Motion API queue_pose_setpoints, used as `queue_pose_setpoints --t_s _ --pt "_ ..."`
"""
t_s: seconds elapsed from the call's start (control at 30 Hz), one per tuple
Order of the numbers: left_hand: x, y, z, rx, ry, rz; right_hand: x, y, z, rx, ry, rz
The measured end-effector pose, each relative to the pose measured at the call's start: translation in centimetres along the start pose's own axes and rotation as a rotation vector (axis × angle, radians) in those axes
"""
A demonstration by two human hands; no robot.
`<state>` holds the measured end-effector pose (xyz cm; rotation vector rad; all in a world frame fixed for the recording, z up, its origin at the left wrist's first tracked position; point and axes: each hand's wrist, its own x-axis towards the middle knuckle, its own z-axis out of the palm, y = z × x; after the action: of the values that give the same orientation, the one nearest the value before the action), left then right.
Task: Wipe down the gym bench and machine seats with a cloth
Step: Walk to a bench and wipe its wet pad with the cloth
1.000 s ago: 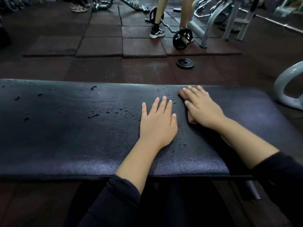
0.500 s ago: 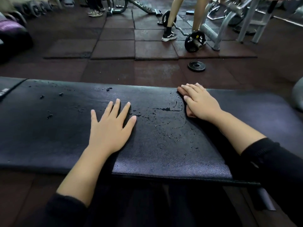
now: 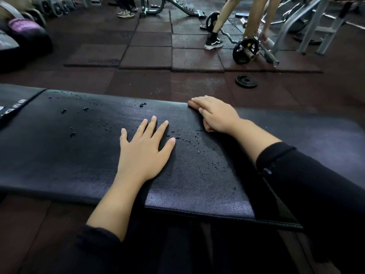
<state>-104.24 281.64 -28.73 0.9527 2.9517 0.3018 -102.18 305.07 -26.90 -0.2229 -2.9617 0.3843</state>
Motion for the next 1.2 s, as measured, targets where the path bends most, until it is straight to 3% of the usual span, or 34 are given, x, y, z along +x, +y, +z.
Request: queue_pose_setpoints --t_s 0.23,0.37,0.5,0.67,0.8,0.93,1.07,1.2 --pt "-0.1 -0.3 0.1 -0.007 0.008 0.011 -6.7 2.6 -1.8 0.063 -0.14 -0.324" --pt "0.3 -0.1 0.3 -0.006 0.018 0.001 -5.4 5.4 -3.0 0.059 -0.1 -0.199" --pt "0.3 0.1 0.2 -0.01 0.013 -0.005 -1.4 3.5 -1.5 0.005 -0.042 -0.014" --pt "0.3 -0.1 0.2 -0.002 0.019 -0.007 -1.8 -0.2 0.9 -0.004 -0.026 -0.182" --pt "0.2 -0.1 0.2 -0.015 0.027 0.0 -6.5 2.2 -1.1 0.042 -0.134 -0.376" --pt "0.3 0.1 0.2 -0.013 0.023 -0.005 -5.6 7.0 -3.0 0.081 -0.11 -0.254" --pt "0.4 0.1 0.3 -0.013 0.023 -0.008 -1.5 5.2 -1.4 0.032 -0.04 -0.044" --pt "0.4 0.1 0.3 -0.013 0.03 -0.012 -0.4 1.1 0.6 -0.004 -0.058 -0.14"
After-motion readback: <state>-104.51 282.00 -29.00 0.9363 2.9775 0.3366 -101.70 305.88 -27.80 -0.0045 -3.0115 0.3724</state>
